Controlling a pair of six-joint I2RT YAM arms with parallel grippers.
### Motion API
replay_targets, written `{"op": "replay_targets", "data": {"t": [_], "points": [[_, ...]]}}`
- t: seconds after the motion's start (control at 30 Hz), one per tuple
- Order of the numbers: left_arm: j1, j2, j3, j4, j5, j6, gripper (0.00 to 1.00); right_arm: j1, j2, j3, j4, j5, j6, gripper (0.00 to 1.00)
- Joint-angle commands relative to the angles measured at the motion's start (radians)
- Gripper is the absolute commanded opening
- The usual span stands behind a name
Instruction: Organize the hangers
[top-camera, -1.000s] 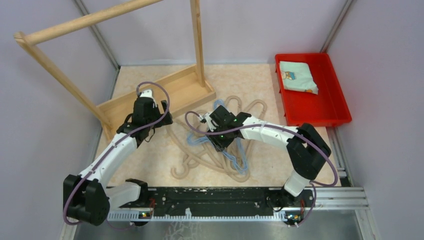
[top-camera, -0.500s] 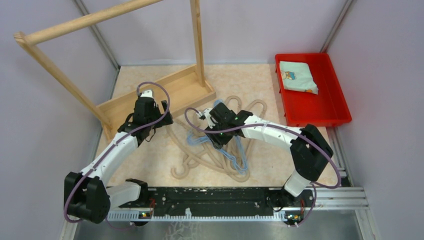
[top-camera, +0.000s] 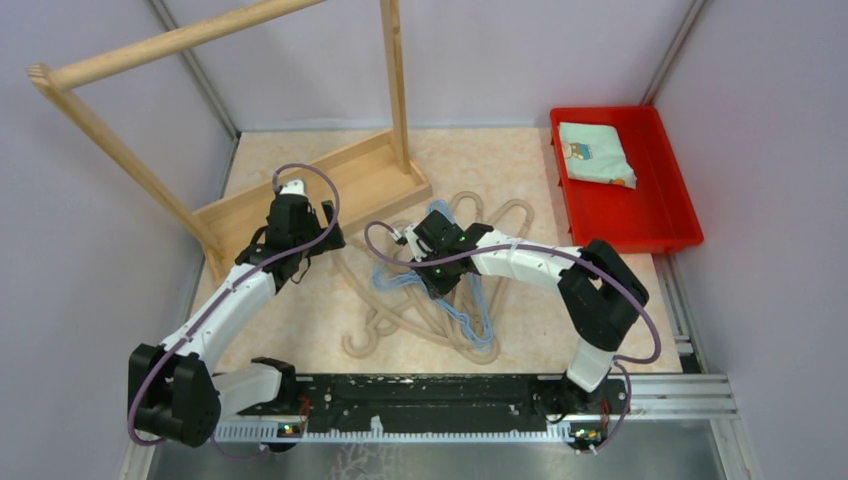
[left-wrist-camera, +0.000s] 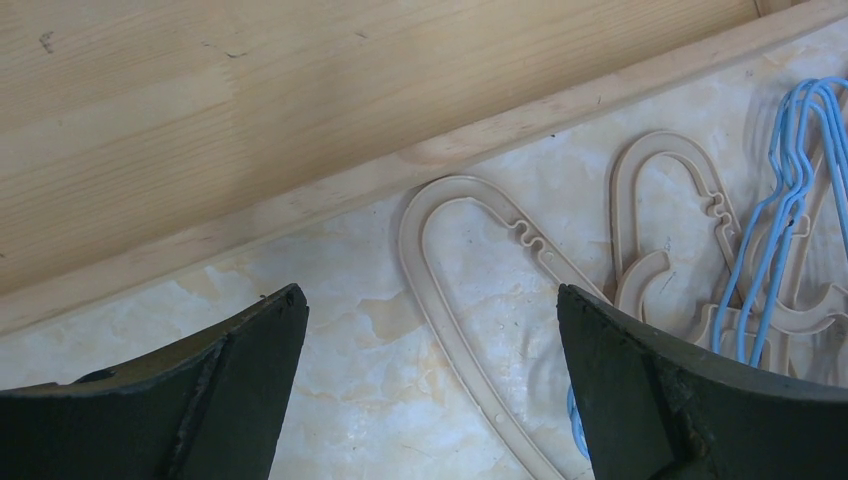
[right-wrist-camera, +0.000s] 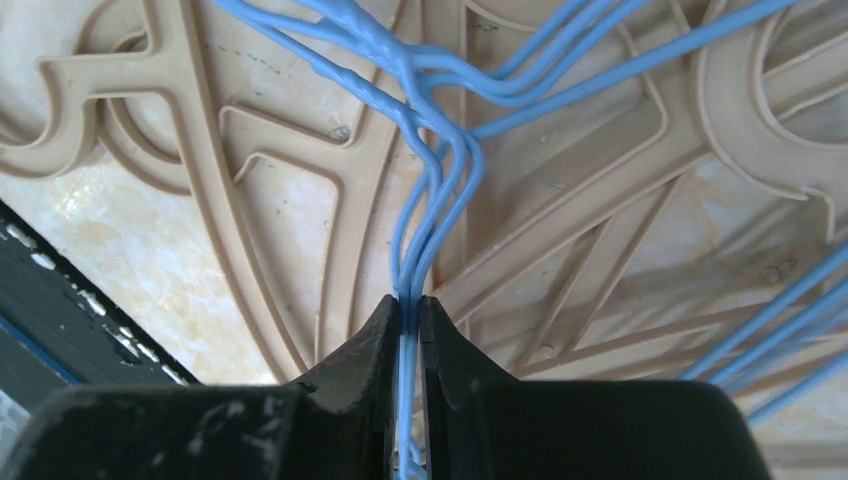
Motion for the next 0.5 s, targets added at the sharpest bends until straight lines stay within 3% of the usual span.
{"op": "replay_targets", "data": {"t": [0.0,0.47], "points": [[0.004,-0.021,-0.001,0.007,-0.021,0.007,1.0,0.007,-0.012,0.034,0.024,0.005,0.004,0.07],[0.003,-0.021,-0.01,0.022,-0.021,-0.009,1.0,0.008,-0.118,0.229,-0.162,0.032,-0.023,0.07]]}}
